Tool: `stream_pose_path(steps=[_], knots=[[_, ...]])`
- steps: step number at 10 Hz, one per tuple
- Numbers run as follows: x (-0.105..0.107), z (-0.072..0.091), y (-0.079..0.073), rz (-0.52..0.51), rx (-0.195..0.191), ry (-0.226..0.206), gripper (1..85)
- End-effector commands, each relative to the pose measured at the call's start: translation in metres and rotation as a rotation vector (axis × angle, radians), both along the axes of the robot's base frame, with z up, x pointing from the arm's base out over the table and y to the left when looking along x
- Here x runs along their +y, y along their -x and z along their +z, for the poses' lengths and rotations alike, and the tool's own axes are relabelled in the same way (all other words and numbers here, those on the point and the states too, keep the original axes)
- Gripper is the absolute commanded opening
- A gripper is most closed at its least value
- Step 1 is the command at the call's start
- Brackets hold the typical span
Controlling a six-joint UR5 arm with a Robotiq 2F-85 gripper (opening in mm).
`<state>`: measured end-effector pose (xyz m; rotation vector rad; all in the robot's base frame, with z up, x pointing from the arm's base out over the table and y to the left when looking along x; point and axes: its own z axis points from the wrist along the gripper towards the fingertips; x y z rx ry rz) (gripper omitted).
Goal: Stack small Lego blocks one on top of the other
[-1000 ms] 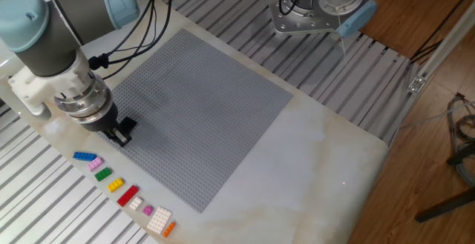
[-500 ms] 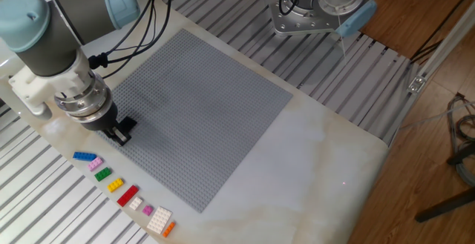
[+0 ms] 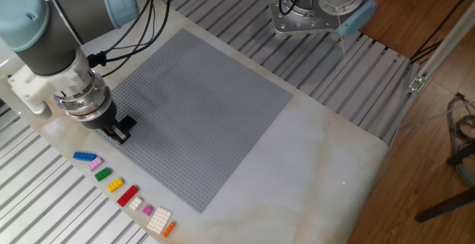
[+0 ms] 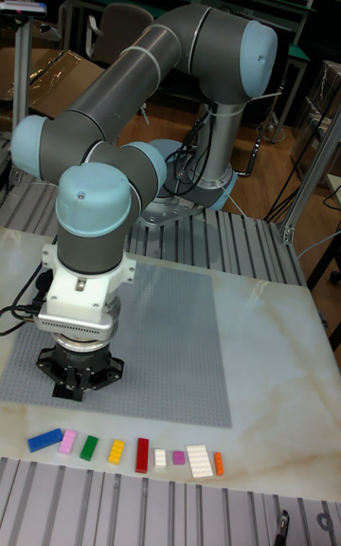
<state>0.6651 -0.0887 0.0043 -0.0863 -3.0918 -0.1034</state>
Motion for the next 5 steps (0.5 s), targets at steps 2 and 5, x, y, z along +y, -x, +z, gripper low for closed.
stream_pose_path(steps=[2, 5], knots=[[0.003, 0.005, 0.0, -0.015, 0.013, -0.01, 1.0], [-0.013, 0.007, 0.008, 0.018, 0.042, 0.042, 1.0]])
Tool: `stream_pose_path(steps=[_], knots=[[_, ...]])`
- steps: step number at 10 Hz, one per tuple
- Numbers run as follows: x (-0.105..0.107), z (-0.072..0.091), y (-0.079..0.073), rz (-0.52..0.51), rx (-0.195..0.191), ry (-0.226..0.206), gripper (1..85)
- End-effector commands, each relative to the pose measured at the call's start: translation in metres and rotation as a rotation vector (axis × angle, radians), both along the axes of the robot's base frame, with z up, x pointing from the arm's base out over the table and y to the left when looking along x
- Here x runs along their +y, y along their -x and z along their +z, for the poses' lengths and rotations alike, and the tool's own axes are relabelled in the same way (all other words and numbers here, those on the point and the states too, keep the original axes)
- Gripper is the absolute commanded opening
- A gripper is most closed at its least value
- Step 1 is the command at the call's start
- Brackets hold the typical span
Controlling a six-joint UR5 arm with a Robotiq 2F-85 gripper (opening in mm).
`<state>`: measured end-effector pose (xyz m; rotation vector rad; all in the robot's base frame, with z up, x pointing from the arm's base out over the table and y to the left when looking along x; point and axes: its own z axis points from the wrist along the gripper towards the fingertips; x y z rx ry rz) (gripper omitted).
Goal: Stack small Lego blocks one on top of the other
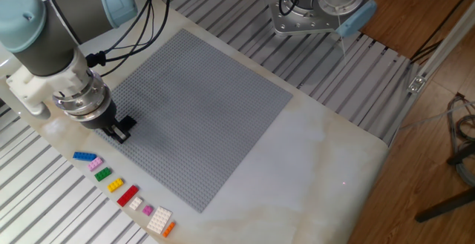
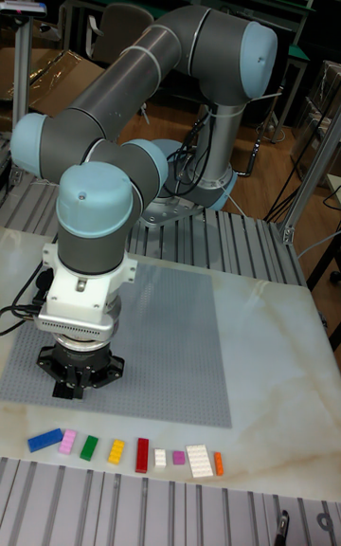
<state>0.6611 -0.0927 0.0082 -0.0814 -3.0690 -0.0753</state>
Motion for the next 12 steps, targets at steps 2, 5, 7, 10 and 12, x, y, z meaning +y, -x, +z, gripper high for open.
stream_pose_path(steps=[2, 5, 7, 10, 12], knots=[[-0.023, 0.005, 0.011, 0.052, 0.031, 0.062, 1.0], [-0.034, 0.006, 0.015, 0.092, 0.034, 0.045, 1.0], [-0.038, 0.005, 0.016, 0.107, 0.029, 0.049, 1.0], [-0.04, 0.003, 0.015, 0.118, 0.018, 0.044, 1.0], [-0.04, 0.002, 0.014, 0.119, 0.011, 0.038, 1.0]])
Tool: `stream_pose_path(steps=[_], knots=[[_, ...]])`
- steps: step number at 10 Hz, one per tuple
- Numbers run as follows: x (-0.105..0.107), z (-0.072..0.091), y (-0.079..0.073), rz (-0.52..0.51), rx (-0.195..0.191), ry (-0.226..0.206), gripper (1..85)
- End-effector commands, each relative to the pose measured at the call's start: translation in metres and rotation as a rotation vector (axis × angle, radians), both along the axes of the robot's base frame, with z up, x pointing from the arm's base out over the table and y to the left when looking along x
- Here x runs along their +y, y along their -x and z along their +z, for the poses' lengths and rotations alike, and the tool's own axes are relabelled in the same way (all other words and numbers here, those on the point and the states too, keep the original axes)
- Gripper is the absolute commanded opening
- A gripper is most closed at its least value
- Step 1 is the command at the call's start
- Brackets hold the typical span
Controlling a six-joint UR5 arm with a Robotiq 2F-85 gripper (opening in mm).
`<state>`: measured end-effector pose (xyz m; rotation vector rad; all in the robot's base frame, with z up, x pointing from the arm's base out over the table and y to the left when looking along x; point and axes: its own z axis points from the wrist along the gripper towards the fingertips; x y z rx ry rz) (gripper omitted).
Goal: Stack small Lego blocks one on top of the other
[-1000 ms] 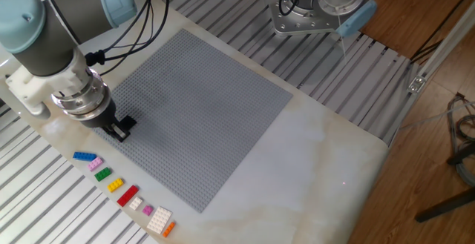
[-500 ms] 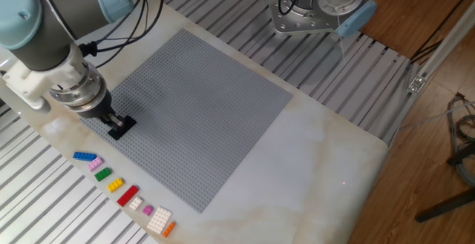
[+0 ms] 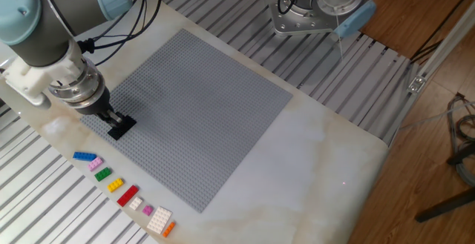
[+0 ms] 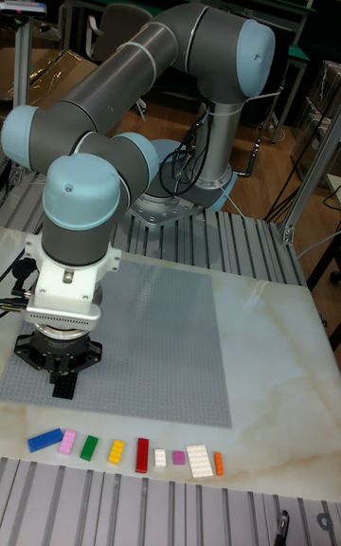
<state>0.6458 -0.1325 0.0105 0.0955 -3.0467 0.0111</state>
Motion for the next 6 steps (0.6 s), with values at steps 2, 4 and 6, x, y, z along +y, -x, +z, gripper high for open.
stream_pose_path(steps=[2, 4, 6], knots=[[0.0039, 0.0002, -0.0013, -0.009, -0.009, -0.027, 1.0], [0.0071, 0.0022, 0.0017, -0.023, -0.002, -0.032, 1.0], [0.011, 0.0026, 0.0038, -0.035, 0.0, -0.036, 1.0]])
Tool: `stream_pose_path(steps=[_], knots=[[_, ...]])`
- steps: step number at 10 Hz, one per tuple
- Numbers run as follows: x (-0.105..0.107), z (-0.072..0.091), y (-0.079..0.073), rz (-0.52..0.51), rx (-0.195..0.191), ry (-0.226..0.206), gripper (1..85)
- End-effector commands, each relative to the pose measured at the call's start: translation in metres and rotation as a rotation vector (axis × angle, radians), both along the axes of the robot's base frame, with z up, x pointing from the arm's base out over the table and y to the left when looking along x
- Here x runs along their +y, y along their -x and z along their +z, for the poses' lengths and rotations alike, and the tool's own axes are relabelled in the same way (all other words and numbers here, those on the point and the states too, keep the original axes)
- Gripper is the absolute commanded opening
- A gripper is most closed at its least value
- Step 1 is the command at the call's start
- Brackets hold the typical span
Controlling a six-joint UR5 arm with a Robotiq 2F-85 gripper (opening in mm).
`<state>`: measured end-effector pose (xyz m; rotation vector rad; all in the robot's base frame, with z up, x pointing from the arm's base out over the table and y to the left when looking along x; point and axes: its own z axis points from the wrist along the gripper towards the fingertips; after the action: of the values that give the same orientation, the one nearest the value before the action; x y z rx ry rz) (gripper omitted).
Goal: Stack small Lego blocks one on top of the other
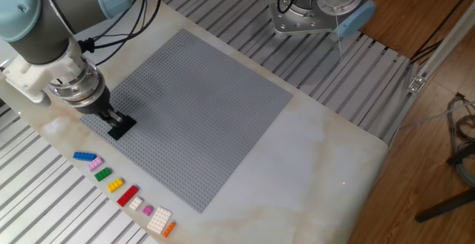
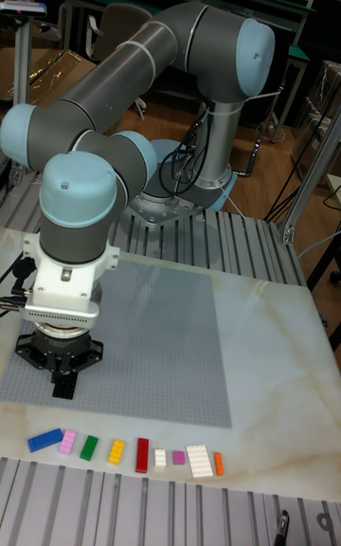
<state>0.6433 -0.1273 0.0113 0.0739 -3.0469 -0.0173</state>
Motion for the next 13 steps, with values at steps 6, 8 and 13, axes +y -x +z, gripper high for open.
stream_pose_path(steps=[6, 8, 13], knots=[[0.0118, -0.0023, -0.0024, -0.036, -0.024, -0.015, 1.0], [0.0111, -0.0038, -0.0047, -0.035, -0.033, -0.015, 1.0], [0.0148, -0.0088, -0.0089, -0.034, -0.064, -0.03, 1.0]])
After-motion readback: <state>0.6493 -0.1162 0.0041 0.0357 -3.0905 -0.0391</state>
